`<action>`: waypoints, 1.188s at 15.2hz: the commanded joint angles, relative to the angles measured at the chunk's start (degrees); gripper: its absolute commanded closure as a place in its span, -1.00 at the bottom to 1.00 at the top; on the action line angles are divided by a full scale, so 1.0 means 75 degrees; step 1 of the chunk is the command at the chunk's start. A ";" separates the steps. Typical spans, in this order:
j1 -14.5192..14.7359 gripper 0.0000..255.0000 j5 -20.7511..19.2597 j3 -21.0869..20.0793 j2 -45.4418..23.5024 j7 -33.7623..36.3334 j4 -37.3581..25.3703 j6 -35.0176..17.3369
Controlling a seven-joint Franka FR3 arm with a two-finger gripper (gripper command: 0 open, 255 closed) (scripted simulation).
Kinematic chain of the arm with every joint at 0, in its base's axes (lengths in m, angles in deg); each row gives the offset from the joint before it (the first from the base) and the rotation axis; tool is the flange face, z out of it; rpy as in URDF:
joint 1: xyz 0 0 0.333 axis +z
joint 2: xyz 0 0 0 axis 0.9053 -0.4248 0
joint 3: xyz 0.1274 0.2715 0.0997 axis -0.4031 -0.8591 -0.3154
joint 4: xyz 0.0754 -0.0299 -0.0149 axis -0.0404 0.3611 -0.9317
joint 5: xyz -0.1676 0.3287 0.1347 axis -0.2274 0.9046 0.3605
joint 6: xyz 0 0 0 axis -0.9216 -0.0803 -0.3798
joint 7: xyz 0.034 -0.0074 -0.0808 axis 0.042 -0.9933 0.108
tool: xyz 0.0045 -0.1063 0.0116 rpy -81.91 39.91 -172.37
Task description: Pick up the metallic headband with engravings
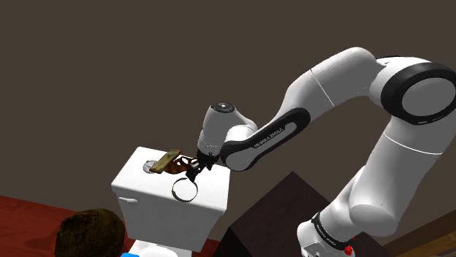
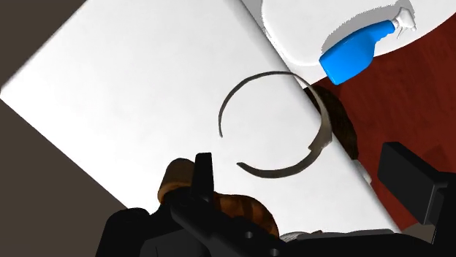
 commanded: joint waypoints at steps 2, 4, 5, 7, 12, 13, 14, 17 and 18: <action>0.0467 -1.00 -0.0691 0.0287 -0.0989 0.0764 -0.0606 -0.0326; 0.0787 -1.00 -0.0993 0.0511 -0.1592 0.1109 -0.1058 -0.0465; 0.0942 -1.00 -0.1115 0.0617 -0.1889 0.1258 -0.1297 -0.0522; 0.1238 -1.00 -0.1310 0.0812 -0.2477 0.1512 -0.1801 -0.0609; 0.1612 -1.00 -0.1510 0.1086 -0.3308 0.1776 -0.2468 -0.0793; 0.1645 -1.00 -0.1542 0.1127 -0.3403 0.1801 -0.2504 -0.0854; 0.1676 -1.00 -0.1572 0.1167 -0.3498 0.1825 -0.2543 -0.0914; 0.1788 -1.00 -0.1672 0.1308 -0.3846 0.1906 -0.2694 -0.1121; 0.1788 -1.00 -0.1671 0.1308 -0.3845 0.1905 -0.2694 -0.1121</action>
